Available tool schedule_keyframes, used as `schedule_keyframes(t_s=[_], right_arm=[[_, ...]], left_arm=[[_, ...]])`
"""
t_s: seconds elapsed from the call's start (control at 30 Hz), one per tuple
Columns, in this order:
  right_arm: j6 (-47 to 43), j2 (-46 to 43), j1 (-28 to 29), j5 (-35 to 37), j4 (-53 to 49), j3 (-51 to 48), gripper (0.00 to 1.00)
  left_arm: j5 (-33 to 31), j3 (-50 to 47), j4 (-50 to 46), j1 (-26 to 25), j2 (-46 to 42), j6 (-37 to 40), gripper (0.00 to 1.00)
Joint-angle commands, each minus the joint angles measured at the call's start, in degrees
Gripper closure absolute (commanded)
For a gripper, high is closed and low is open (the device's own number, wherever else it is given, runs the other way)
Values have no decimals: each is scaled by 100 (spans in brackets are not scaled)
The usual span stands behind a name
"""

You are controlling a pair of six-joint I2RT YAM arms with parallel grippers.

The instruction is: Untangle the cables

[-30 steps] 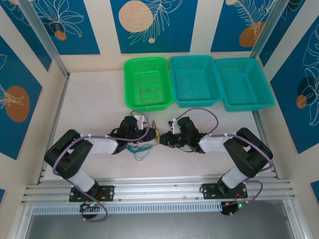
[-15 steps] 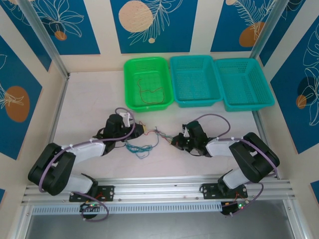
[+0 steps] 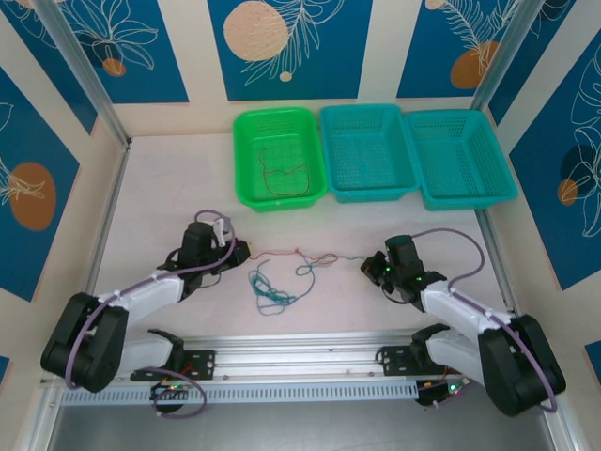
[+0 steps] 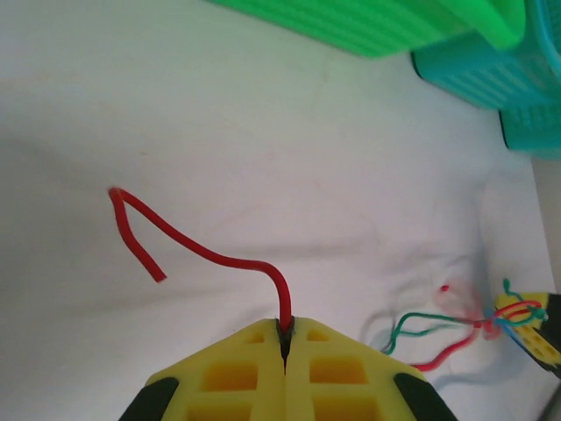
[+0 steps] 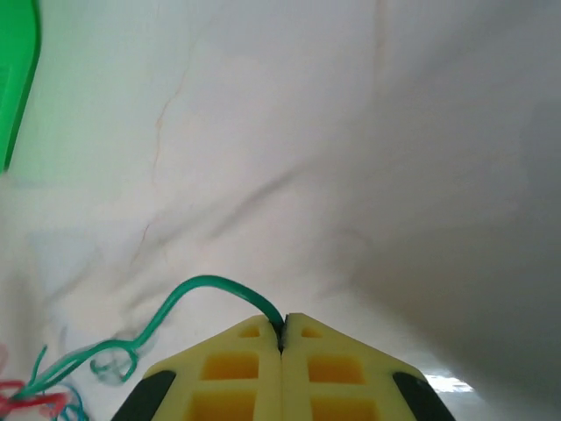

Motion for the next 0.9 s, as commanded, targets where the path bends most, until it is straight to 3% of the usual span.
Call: schedule_keyframes(t_s=[0.0,0.1,0.17,0.2,0.3,0.33,0.5,0.7,0.87], right_arm=[[-463,-113,66,495,-940,287,100],[-866,-12,380,143,-581,341,99],[-1086,-11,697,287,-565,483,92],[-1164,-22,846,402,-646,583,86],[-1497,-36,1283,722,-822,974,56],[-1585,-27,1441,858,-872,1111,52],[-1918,425,1983,1212,-954,1741,49],[-2561,1582,2530,1095,-439,2459,48],[-1873,2893,2496,1865,-947,3117,49]], left_arm=[[25,-99,-4,89,-125,186,100],[366,-102,385,-2,23,188,100],[331,-75,385,-61,72,208,100],[296,-83,385,-76,65,204,100],[290,-112,387,-97,4,239,100],[304,-102,352,-98,-20,270,100],[289,-73,180,-104,-263,368,100],[447,14,312,-110,-776,367,100],[409,434,-102,-115,-1295,504,100]])
